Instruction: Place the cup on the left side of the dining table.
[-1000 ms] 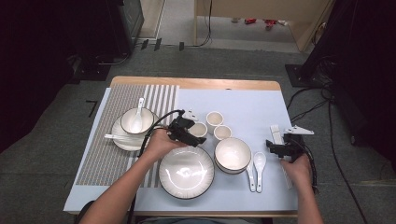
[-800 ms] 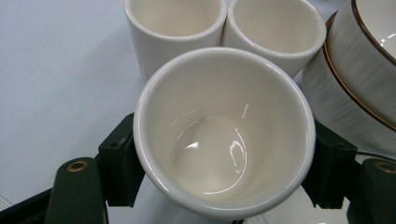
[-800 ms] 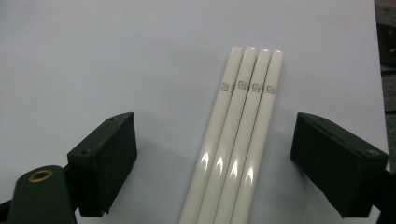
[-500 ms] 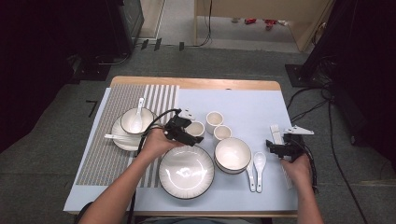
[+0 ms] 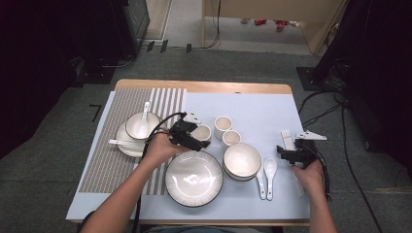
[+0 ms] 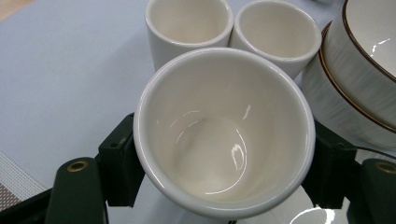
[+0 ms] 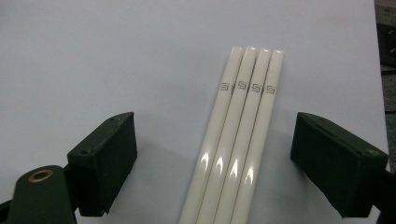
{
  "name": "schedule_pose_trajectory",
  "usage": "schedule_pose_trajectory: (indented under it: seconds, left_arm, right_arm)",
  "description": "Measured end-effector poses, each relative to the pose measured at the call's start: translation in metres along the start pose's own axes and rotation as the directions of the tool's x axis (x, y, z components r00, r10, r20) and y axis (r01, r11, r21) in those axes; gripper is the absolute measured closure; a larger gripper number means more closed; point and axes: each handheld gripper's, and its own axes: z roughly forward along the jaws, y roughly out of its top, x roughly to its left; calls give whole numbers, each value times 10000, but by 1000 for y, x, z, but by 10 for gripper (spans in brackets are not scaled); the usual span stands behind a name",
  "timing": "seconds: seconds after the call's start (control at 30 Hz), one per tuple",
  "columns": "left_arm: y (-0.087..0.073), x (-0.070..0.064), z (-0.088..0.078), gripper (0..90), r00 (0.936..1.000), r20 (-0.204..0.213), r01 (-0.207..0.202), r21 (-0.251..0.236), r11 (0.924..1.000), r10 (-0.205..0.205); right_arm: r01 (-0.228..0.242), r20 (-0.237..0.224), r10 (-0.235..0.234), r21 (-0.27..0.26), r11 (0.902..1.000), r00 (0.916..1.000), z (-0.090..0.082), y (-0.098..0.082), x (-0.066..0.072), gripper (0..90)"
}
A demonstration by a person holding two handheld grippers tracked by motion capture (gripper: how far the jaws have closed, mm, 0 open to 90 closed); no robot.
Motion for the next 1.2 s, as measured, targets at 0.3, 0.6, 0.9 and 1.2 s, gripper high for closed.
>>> schedule_pose_trajectory:
  seconds: [0.3,0.6,0.9,1.2]
  left_arm:
    - [-1,-1,-5,279,10000,31,29,8,10000,-29]
    - [-3,-1,-11,279,9999,83,112,-30,9999,-112]
    - [-6,0,-17,279,9997,62,221,14,9998,-221]
    - [-9,0,-22,279,9996,39,264,-6,9997,-264]
  right_arm:
    - [2,0,-2,1,10000,10000,0,0,0,142]
    - [-3,0,3,2,10000,10000,0,0,0,142]
    - [2,0,-2,1,10000,10000,0,0,0,142]
    - [4,3,-4,1,10000,10000,0,0,0,142]
